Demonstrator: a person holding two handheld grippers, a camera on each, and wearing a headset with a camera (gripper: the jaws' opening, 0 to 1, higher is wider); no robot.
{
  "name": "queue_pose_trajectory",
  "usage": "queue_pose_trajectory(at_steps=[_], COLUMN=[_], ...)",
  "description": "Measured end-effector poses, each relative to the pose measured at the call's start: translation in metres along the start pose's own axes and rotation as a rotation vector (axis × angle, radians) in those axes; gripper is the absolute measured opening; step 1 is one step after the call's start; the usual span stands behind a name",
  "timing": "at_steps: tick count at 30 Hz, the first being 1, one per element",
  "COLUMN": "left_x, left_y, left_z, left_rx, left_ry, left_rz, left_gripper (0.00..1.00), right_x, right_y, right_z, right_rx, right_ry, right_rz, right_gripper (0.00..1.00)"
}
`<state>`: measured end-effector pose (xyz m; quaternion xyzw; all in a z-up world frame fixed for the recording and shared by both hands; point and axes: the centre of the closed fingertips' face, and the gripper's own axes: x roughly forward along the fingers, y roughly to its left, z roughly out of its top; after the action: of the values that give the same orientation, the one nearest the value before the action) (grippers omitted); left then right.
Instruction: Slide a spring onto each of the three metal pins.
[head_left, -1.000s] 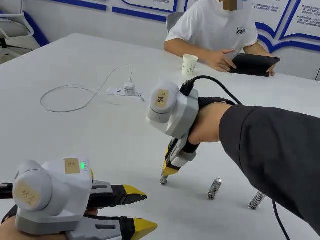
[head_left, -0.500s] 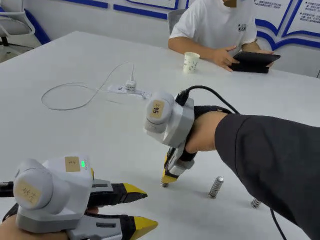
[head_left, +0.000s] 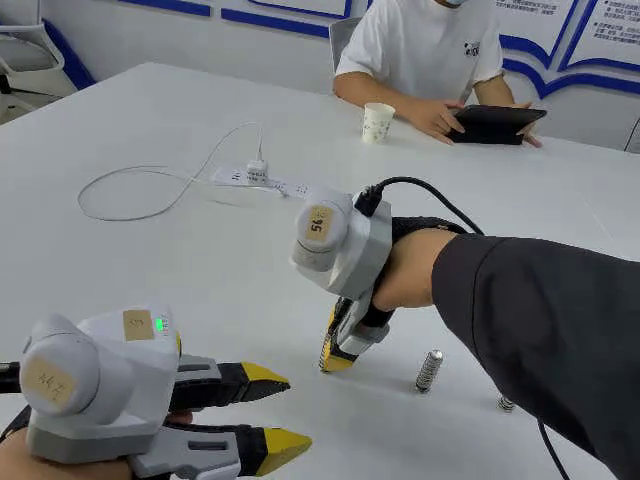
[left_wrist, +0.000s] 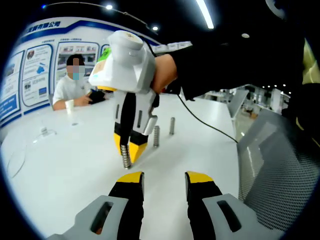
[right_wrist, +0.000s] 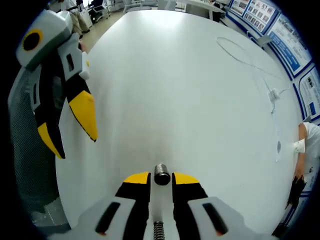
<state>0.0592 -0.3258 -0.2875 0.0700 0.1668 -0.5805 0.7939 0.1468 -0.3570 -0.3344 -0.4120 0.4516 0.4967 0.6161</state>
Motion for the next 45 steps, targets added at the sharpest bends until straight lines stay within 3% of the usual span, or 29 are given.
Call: queue_pose_trajectory(at_steps=[10,22,38,45], left_x=[0.000,0.001,0.000,0.001], left_y=[0.003,0.008,0.011,0.011], left_z=[0.002,0.004,0.009,0.012], left_rx=[-0.008,-0.012,-0.010,-0.008], left_ry=[-0.006,0.004,0.012,0.014], left_rz=[0.005,0.014,0.018,0.018], left_gripper=[0.35,0.41,0.46,0.48], right_x=[-0.027,-0.052,-0.073,-0.085], right_y=[-0.006,-0.005,0.002,-0.001], right_z=[-0.012,-0.042,-0.080,-0.094], right_rx=[0.079,0.178,0.307,0.355], right_ry=[-0.082,-0.167,-0.288,-0.348], right_rz=[-0.035,-0.082,-0.166,-0.226], right_gripper=[0.21,0.23,0.30,0.36])
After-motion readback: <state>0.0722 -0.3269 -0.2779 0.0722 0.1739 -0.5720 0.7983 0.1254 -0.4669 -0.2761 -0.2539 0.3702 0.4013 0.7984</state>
